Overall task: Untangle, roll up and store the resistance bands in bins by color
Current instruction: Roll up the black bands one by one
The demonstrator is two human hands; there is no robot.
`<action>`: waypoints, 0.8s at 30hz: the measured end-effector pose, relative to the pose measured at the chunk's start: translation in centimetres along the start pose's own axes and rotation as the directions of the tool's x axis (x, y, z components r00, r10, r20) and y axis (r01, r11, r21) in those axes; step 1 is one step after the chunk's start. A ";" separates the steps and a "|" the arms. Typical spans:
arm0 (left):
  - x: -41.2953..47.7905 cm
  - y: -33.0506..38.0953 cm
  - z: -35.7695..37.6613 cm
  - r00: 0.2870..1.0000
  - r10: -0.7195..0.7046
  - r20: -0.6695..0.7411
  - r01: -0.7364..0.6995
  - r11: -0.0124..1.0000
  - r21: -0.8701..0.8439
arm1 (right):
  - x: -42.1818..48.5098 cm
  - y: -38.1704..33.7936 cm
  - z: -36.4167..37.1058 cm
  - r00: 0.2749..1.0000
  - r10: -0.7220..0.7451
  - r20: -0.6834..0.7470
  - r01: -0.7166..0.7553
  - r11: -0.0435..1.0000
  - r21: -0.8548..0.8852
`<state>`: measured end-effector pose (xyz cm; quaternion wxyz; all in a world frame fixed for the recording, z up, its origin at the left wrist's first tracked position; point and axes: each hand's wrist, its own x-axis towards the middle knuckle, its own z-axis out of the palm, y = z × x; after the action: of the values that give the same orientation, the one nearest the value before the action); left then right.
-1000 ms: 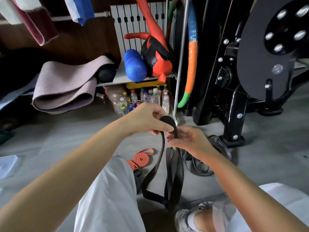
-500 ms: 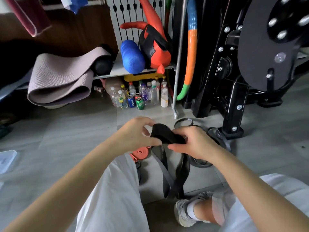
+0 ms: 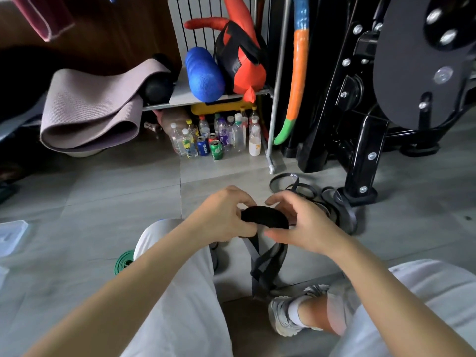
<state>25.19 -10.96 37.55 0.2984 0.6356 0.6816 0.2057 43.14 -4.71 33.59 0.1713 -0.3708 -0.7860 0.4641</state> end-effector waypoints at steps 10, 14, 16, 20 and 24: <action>-0.2 -2.3 1.8 0.994 -0.112 0.014 0.061 0.425 -0.903 | -0.4 0.4 3.2 0.992 -0.047 -0.118 0.107 0.818 0.565; -0.3 -2.9 3.4 0.995 -0.057 0.081 0.090 0.172 -0.981 | -0.5 0.8 3.3 0.985 -0.022 -0.171 0.106 0.862 0.496; -0.6 -2.9 3.5 0.988 -0.105 0.115 0.141 0.298 -0.944 | -0.6 1.2 2.6 0.989 0.001 -0.151 0.056 0.926 0.372; -0.9 -2.1 1.7 0.998 -0.053 0.021 0.056 0.979 -0.194 | -0.3 1.8 1.7 1.000 0.001 -0.030 -0.001 1.000 0.016; -0.4 -0.5 1.0 0.986 0.122 0.110 -0.151 0.936 0.318 | 0.4 1.1 1.6 0.999 -0.029 0.024 0.033 0.982 -0.185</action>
<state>25.49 -11.48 36.58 0.2042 0.7305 0.6465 0.0823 42.38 -5.09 31.83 0.1349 -0.3678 -0.8333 0.3901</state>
